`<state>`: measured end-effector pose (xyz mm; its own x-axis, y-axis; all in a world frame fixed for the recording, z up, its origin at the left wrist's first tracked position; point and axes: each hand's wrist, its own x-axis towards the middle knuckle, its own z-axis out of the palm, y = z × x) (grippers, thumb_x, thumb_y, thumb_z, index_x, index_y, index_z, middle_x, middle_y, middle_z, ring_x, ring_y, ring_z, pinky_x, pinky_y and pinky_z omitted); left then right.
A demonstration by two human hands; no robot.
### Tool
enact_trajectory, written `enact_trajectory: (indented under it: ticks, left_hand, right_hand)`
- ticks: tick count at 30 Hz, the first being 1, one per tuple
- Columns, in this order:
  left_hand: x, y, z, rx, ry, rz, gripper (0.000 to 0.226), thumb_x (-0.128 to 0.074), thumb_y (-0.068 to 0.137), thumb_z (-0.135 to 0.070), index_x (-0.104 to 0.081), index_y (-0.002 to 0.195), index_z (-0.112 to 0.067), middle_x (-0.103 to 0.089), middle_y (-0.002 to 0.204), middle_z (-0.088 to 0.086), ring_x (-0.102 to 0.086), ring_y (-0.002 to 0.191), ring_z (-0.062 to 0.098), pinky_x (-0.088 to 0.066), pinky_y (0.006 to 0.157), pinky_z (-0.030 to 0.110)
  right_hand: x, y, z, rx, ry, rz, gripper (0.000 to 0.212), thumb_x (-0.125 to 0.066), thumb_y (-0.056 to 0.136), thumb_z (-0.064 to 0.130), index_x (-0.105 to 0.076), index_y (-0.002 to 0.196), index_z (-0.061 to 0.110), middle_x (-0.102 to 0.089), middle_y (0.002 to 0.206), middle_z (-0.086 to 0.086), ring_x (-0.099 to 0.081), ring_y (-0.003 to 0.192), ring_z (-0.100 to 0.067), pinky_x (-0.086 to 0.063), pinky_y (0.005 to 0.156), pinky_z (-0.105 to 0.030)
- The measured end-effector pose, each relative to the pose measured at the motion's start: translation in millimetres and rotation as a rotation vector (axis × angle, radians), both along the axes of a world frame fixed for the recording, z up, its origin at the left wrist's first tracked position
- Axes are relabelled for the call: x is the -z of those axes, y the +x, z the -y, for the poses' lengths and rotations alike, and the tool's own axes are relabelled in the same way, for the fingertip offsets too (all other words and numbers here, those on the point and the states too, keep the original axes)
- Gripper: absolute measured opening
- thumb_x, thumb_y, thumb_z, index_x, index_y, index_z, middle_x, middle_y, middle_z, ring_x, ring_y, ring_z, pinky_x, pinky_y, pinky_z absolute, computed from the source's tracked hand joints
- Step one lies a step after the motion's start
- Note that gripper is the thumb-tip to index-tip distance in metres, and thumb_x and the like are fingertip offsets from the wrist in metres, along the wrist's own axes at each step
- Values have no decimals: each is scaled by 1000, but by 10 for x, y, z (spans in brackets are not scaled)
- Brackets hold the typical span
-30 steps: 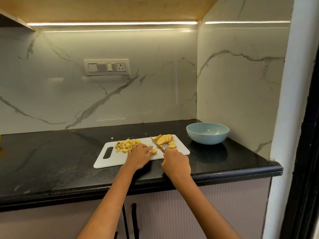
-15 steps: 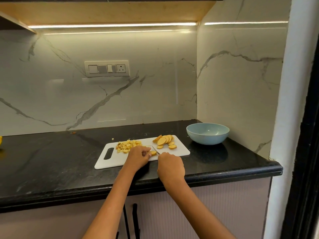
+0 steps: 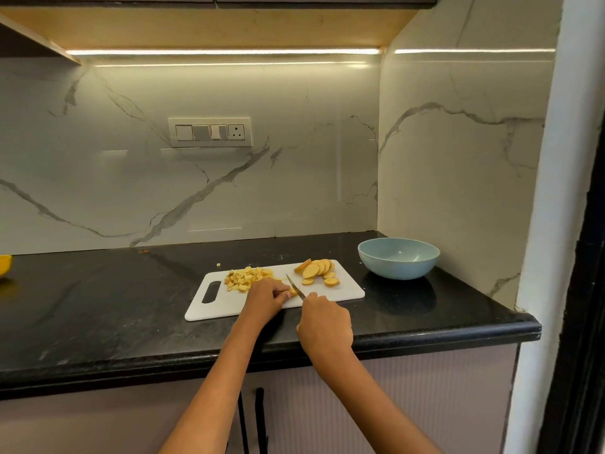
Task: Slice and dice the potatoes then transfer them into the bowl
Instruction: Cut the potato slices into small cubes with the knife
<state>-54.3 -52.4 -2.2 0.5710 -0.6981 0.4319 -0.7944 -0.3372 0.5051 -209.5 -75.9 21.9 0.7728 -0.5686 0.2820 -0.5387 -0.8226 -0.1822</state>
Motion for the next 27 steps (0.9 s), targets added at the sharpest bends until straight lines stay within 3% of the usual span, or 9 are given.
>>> enact_trajectory:
  ticks: [2,5,10,14,22,25,27]
  left_hand:
    - [-3,-3,2,1,-20,-6,20,-59,88,-11,-71,104,-7,-71,98,10,-60,87,20,-42,76,25]
    - [-8,11,9,12,-18,-9,20,-59,89,-11,-71,104,-7,-71,96,10,-55,80,13,-38,65,16]
    - [-43,40,22,22,-4,-64,18,-61,87,-10,-72,100,-6,-72,95,12,-61,84,22,-45,73,27]
    - [-72,38,23,24,30,-38,18,-60,87,-8,-72,101,-8,-72,91,12,-54,72,12,-37,60,15]
    - [9,35,-7,37,-82,-64,16,-62,86,-8,-73,97,-8,-72,93,10,-58,83,17,-45,78,30]
    - [37,21,-6,-3,-123,-92,15,-61,87,-9,-71,98,-8,-69,95,11,-57,94,17,-39,82,24]
    - [37,30,-3,-85,-177,-118,23,-57,89,-6,-66,110,-3,-65,115,13,-55,113,21,-34,90,19]
  right_hand:
    - [-3,4,-9,11,5,1,28,-46,97,17,-49,123,7,-56,115,-9,-62,97,-22,-48,79,-29]
    - [-8,1,-9,8,-2,-10,27,-46,97,17,-49,123,8,-56,116,-9,-61,98,-23,-48,82,-30]
    - [-33,34,38,6,-28,-31,27,-45,98,17,-51,122,9,-58,115,-9,-60,100,-22,-47,82,-30]
    - [-79,159,34,-10,-57,-78,27,-44,98,13,-53,122,9,-58,116,-9,-60,101,-22,-45,78,-28]
    - [-20,13,41,-38,-83,-97,27,-43,98,10,-50,124,6,-56,119,-11,-58,105,-23,-45,82,-29]
    - [-39,5,79,-21,-31,-58,27,-44,98,12,-50,124,7,-56,119,-10,-59,104,-23,-46,84,-30]
    - [-42,5,97,-10,14,-44,28,-46,97,15,-49,124,8,-56,118,-9,-60,102,-22,-48,86,-31]
